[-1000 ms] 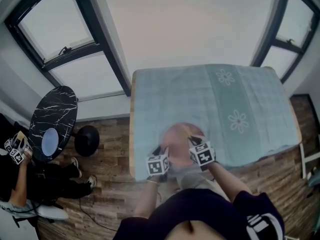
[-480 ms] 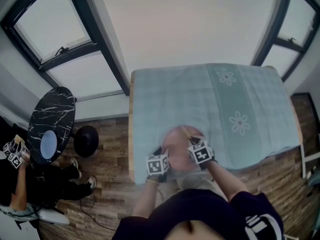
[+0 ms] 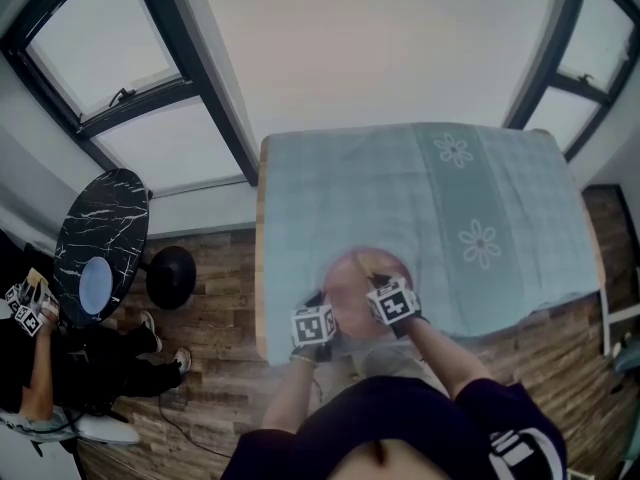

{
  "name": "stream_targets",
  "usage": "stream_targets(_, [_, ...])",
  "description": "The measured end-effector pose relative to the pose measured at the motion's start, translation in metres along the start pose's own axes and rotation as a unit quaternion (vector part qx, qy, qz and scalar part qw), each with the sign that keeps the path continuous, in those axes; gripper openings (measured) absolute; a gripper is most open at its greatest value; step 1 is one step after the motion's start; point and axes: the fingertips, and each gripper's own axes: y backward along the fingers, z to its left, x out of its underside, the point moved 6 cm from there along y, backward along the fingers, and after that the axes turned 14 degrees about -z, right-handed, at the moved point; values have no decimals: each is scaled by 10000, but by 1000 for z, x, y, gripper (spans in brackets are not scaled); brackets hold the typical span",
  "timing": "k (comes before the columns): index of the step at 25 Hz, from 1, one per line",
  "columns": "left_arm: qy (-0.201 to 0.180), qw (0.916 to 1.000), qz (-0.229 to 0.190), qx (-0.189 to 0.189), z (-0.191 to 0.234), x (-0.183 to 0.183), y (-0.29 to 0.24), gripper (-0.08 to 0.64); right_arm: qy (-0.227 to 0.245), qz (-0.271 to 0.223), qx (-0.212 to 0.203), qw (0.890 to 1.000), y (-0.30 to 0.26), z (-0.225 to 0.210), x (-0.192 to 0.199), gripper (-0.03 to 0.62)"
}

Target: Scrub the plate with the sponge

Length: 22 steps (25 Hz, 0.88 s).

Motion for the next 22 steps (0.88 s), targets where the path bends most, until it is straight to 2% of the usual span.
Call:
stream_targets(12, [254, 9996, -31, -154, 0, 2, 0, 34, 238, 140, -744, 9968, -4, 38, 6, 37])
stream_targets(22, [244, 9994, -17, -242, 1, 2, -1, 34, 656, 374, -1424, 9869, 10, 77, 12, 37])
